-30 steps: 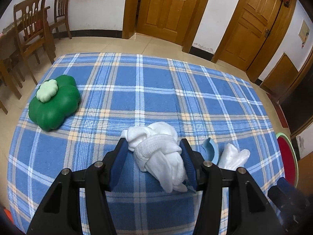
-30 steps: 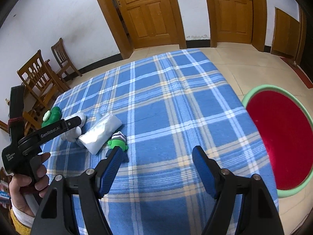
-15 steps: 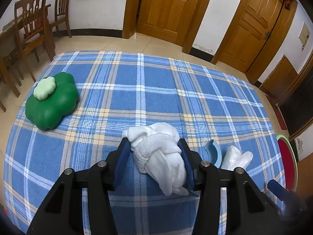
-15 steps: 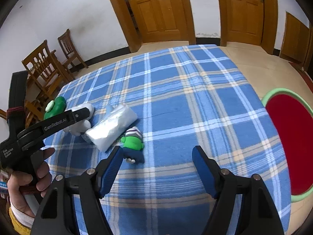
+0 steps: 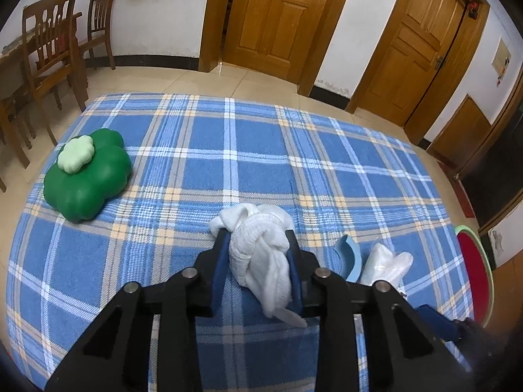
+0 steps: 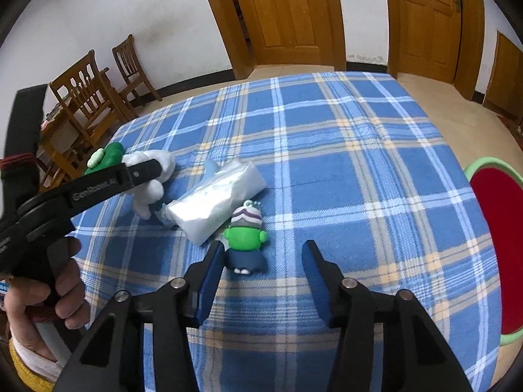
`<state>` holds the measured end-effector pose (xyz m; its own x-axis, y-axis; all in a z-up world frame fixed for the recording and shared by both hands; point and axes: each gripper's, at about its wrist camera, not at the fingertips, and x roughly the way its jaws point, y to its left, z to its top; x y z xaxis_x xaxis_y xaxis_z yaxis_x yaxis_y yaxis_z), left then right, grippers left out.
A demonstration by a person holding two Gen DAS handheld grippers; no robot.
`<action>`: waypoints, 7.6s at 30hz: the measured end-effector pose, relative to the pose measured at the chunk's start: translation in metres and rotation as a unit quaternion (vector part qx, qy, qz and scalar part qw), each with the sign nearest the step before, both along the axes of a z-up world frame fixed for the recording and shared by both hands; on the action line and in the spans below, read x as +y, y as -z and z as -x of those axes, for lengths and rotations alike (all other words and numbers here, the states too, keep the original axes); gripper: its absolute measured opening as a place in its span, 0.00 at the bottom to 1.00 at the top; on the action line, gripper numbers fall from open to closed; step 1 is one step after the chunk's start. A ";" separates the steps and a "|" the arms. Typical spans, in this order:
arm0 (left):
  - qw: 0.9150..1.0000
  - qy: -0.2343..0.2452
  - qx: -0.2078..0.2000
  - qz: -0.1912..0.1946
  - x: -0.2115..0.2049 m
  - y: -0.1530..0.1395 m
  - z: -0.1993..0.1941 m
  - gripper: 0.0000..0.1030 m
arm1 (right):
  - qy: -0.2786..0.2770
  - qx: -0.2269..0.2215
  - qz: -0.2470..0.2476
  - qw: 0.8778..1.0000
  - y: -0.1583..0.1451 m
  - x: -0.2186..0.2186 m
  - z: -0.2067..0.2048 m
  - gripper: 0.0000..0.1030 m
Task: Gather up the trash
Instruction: 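Grasp the green toy figure with the right tool while the left tool holds the tissues, then carry the green figure and the tissues over the red bucket with both tools, then open the right tool to drop the green figure while the left tool drops the tissues, then move both tools back over the table toward the white plastic bag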
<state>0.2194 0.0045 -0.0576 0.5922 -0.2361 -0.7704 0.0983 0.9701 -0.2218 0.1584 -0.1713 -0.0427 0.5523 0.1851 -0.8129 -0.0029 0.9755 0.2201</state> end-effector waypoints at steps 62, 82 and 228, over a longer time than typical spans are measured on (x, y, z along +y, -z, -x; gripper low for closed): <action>0.999 -0.014 -0.012 0.029 0.019 -0.028 0.084 0.30 | 0.018 -0.020 -0.030 0.999 -0.006 -0.008 0.018 0.30; 0.999 0.045 -0.025 0.009 -0.038 -0.052 0.107 0.30 | 0.091 -0.072 -0.017 0.993 -0.053 -0.087 0.086 0.30; 0.994 -0.101 0.005 -0.043 0.048 -0.021 0.085 0.79 | 0.049 0.004 -0.053 0.997 -0.017 0.013 -0.023 0.79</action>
